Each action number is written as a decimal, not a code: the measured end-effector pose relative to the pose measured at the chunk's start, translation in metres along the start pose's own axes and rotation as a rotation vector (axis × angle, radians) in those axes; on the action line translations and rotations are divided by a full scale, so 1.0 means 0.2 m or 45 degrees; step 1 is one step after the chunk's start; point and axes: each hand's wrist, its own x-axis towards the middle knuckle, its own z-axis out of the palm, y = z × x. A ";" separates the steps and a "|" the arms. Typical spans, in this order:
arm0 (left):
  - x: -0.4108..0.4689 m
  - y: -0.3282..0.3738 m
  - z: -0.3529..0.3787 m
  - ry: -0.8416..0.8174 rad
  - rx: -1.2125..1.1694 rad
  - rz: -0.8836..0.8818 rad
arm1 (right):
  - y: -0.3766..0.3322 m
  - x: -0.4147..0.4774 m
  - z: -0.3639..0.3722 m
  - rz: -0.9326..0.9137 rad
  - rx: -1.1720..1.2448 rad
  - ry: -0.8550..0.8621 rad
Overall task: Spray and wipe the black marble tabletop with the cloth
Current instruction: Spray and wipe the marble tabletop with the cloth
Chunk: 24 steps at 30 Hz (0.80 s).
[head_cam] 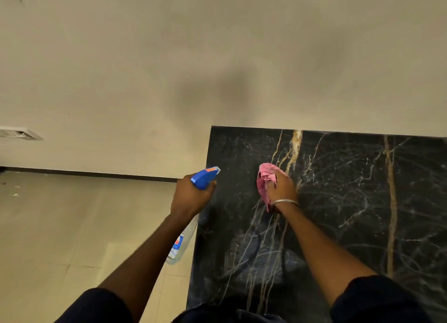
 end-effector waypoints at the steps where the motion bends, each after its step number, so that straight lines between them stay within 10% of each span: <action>1: -0.02 0.01 0.01 0.001 0.004 -0.007 | -0.03 -0.01 -0.02 0.146 0.325 -0.048; 7: -0.16 0.13 0.08 0.001 -0.046 -0.002 | -0.11 -0.21 -0.17 0.699 1.745 -0.308; 24: -0.41 0.14 0.05 -0.160 -0.132 0.185 | -0.10 -0.60 -0.19 0.663 1.890 -0.143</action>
